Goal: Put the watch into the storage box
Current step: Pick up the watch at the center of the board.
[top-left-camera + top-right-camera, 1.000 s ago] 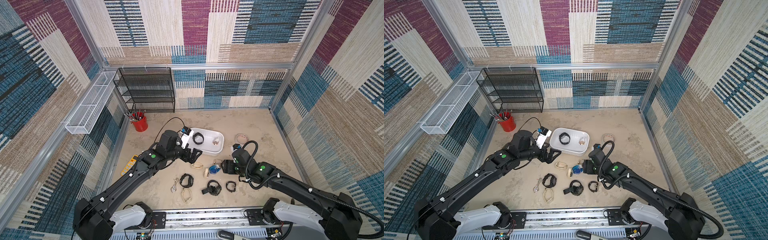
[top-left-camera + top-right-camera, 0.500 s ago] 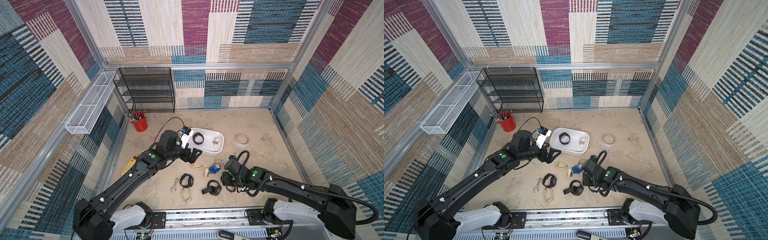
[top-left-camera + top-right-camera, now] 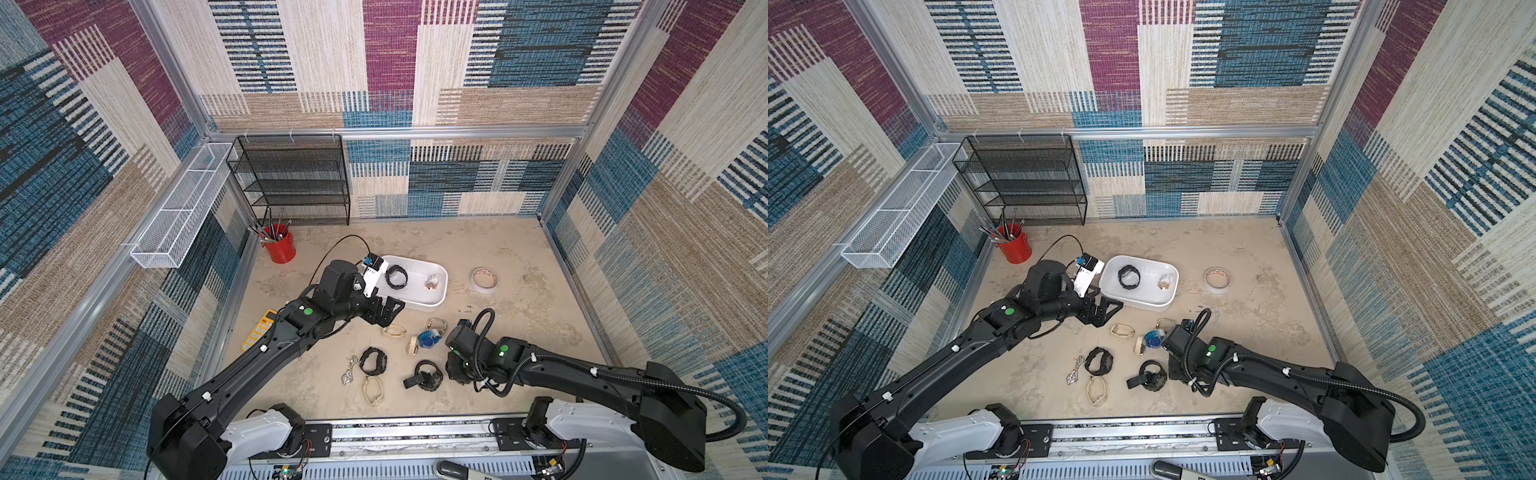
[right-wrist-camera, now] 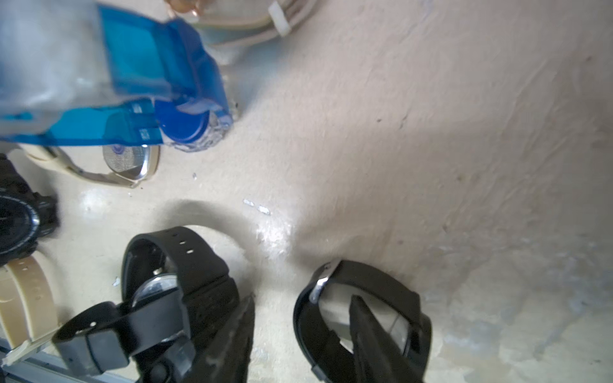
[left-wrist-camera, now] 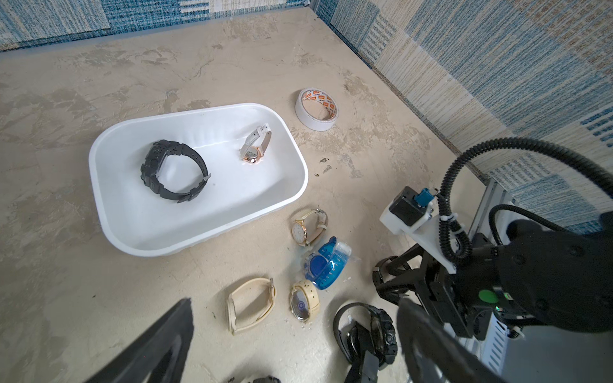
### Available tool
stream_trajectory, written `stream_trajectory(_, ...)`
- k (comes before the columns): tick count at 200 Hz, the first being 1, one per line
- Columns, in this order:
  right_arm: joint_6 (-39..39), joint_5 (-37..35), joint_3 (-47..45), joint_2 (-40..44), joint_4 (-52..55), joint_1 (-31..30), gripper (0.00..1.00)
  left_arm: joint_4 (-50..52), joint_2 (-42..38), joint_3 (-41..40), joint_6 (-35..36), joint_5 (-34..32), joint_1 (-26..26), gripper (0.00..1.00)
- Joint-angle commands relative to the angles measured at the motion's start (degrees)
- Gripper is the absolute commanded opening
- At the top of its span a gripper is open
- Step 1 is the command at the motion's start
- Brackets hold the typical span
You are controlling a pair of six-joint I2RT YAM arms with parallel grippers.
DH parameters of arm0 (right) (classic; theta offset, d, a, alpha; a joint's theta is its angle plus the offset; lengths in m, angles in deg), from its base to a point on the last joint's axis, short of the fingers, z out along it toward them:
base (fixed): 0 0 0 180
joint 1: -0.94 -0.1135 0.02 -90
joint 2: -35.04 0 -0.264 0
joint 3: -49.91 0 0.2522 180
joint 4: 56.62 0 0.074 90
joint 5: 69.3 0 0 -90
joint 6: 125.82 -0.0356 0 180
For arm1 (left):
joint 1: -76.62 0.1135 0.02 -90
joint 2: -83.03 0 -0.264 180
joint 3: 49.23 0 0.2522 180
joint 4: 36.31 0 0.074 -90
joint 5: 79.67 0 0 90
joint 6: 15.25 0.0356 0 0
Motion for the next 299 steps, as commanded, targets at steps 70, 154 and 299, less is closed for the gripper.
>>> stream_trajectory(70,-0.7,-2.3,-0.4,-3.6,-5.2,-0.1,0.23,0.9,0.4,0.6,0.5,-0.2,0.0,0.96)
stream_trajectory(154,0.6,-5.4,1.7,-0.4,-3.5,-0.1,0.00,1.2,0.8,0.8,0.4,-0.4,0.0,0.96)
stream_trajectory(299,22.8,-2.5,21.5,-7.7,-12.3,10.1,0.00,1.7,1.0,1.1,0.4,-1.6,0.0,0.96)
